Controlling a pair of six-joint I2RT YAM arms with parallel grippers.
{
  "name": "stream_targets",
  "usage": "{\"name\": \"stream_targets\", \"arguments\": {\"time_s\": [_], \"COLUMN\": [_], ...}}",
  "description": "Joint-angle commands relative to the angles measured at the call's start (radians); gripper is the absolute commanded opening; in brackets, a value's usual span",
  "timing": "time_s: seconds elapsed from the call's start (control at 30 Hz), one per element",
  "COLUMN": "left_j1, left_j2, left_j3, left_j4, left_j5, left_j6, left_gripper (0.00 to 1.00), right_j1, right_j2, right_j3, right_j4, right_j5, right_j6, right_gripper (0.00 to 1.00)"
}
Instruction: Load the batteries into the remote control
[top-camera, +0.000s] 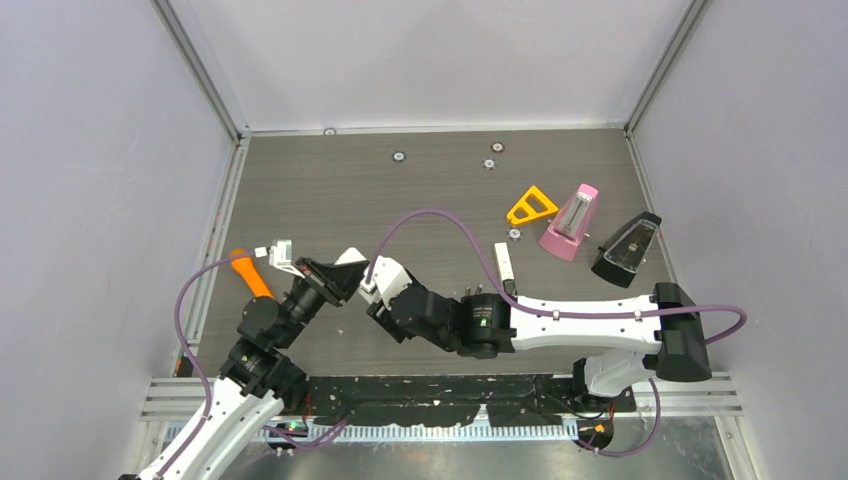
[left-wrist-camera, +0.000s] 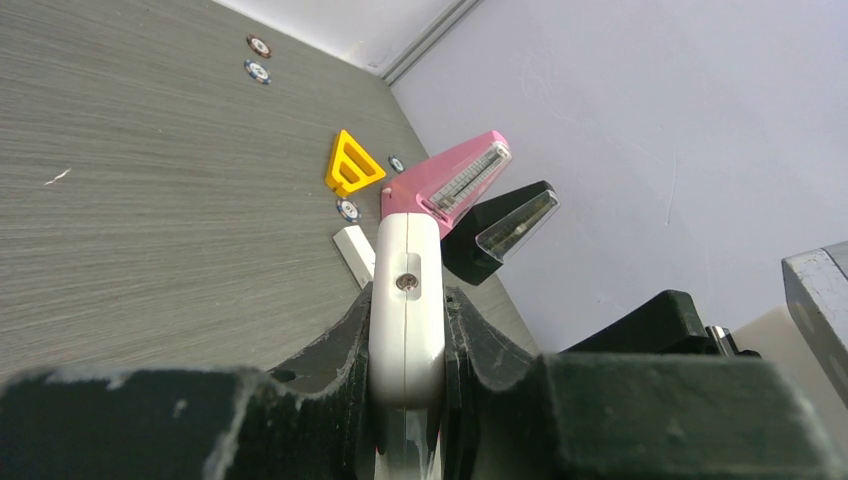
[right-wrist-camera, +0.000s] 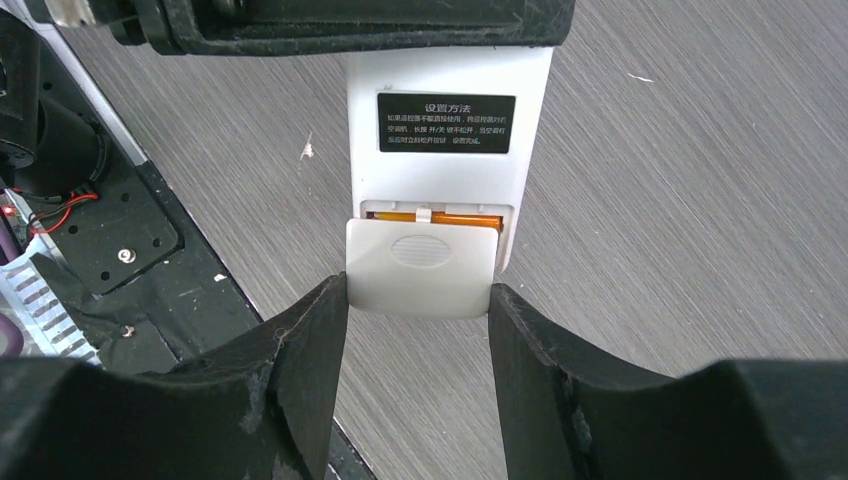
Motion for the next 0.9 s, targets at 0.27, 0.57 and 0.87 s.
{"name": "stream_targets", "arguments": {"time_s": [0.27,0.57,0.87], "left_j1": [-0.003,-0.003,-0.003], "left_j2": [-0.023,-0.023,-0.027], "left_j3": [0.052,0.055,0.053], "left_j4": [0.011,0.012,0.019], "left_j5": [0.034,0.038,0.046], "left_j6": [0.042,0.043,0.039], "left_gripper": [0.0,0.0,0.0], "right_j1": [-0.012,-0.022,-0.029], "right_j2": [0.0,0.02,0.029], "right_j3": [0.037,0.041,0.05], "right_j4": [0.017,0.017,0.018], "right_j5": [0.018,0.0,-0.029], "right_j6": [0.028,0.034,0.036], "right_gripper": [0.39,0.38,0.38]}}
